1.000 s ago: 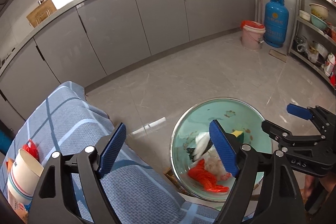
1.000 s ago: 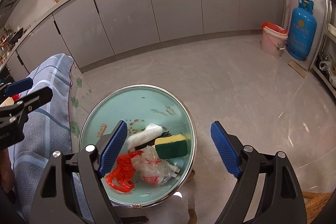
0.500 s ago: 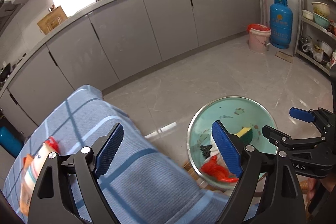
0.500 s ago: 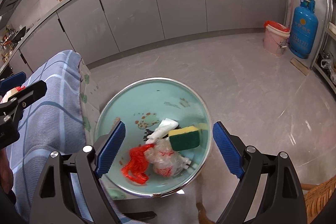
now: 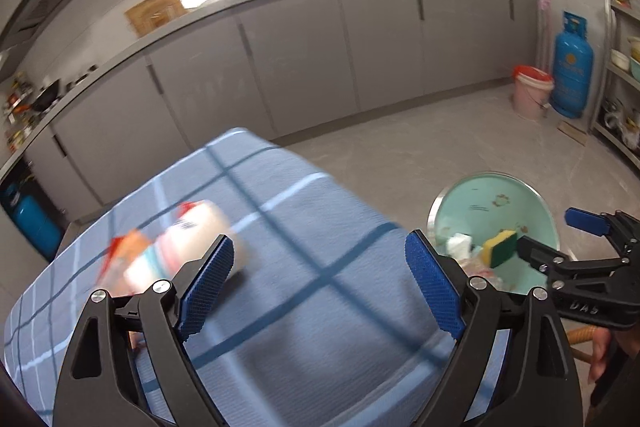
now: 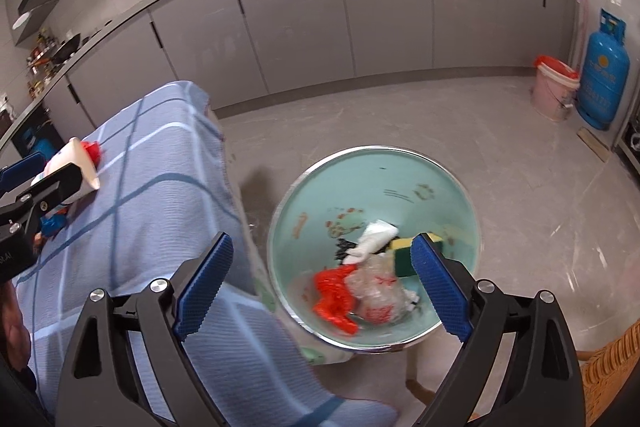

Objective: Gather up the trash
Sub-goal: 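Return both tools from the basin to the table, then grasp the orange snack bag with left tool while right tool grasps the paper cup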

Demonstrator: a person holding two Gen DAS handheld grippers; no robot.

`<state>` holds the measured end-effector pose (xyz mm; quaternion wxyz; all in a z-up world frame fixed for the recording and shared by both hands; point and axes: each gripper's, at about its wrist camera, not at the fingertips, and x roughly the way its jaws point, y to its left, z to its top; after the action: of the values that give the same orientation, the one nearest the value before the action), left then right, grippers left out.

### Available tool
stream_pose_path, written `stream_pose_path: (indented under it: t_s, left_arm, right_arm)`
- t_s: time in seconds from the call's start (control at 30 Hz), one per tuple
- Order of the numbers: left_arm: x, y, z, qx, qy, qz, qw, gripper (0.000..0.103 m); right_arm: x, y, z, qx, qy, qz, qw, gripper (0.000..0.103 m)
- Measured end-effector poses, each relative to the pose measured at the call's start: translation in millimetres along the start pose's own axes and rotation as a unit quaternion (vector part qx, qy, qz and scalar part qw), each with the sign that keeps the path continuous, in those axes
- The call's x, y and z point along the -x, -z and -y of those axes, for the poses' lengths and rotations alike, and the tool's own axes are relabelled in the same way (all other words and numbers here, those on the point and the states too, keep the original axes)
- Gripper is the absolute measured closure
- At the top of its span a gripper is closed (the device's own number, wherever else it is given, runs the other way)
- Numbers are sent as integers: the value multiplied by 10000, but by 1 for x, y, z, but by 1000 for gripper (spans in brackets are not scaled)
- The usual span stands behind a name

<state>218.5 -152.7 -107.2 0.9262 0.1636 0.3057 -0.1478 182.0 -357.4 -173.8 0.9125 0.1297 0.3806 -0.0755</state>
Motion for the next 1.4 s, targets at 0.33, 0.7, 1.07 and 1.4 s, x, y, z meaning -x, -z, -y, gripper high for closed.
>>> stream_pose_path:
  t_s: [0.33, 0.7, 1.07, 1.4]
  left_arm:
    - [23, 28, -110, 714, -859, 31, 9937, 17]
    - [14, 65, -190, 1281, -1278, -334, 9829, 17]
    - [-11, 74, -186, 1257, -872, -497, 9870, 25]
    - [-6, 82, -175, 1218, -473, -629, 9894, 95]
  right_arm:
    - [11, -3, -68, 436, -252, 68, 9987, 12]
    - [10, 0, -142, 901, -550, 2, 9944, 11]
    - [9, -5, -179, 1102, -656, 47, 9917, 8]
    - [6, -8, -188, 1118, -675, 55, 9914, 8]
